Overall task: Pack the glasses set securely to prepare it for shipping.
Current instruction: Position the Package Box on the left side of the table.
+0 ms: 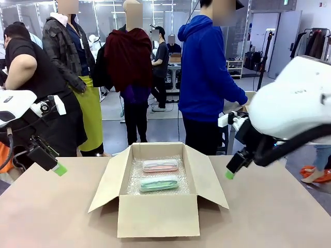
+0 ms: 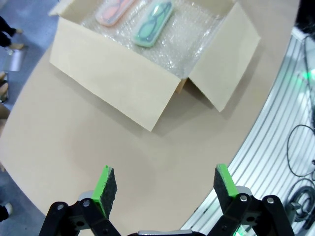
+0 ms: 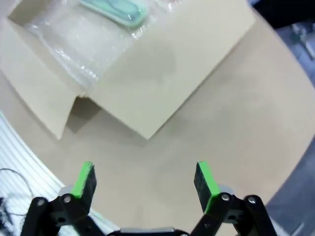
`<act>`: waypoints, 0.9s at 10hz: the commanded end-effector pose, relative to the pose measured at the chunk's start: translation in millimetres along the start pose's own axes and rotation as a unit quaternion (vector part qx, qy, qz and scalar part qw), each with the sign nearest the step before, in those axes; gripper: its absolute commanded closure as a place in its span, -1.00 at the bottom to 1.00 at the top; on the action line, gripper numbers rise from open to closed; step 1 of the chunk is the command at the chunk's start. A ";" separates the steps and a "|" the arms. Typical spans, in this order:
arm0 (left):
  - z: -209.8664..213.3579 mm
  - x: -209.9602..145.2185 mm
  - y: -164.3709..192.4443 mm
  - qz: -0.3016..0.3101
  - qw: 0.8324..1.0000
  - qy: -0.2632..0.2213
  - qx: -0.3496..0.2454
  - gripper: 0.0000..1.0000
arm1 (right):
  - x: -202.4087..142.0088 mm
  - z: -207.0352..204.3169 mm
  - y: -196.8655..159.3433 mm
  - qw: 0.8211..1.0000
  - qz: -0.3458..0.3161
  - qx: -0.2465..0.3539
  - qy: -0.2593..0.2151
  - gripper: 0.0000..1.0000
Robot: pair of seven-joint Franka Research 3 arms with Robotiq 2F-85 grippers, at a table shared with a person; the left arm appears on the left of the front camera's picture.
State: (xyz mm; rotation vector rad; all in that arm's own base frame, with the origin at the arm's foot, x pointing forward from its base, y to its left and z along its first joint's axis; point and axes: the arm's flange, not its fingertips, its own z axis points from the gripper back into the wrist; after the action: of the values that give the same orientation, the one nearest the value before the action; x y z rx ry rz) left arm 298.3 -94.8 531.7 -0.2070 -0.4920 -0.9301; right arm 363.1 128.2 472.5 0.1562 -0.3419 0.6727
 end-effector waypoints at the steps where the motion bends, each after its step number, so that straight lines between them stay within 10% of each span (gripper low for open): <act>1: 0.2 0.1 0.5 -0.001 1.000 -0.007 -0.003 -1.00 | -28.6 15.4 11.8 0.998 -0.057 -0.024 -0.024 -1.00; 3: 0.2 0.1 0.5 -0.001 1.000 -0.007 -0.003 -1.00 | -36.9 11.9 8.0 0.996 -0.039 -0.029 -0.072 -1.00; 9: 0.0 0.0 0.0 0.000 1.000 0.000 0.000 -1.00 | -19.0 16.9 0.9 0.999 -0.044 -0.011 -0.022 -1.00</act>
State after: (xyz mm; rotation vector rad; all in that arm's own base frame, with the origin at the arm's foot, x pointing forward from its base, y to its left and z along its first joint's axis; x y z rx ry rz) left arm 298.3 -95.0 531.6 -0.2068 -0.4917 -0.9304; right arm 347.8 112.2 481.4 0.1671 -0.3907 0.6026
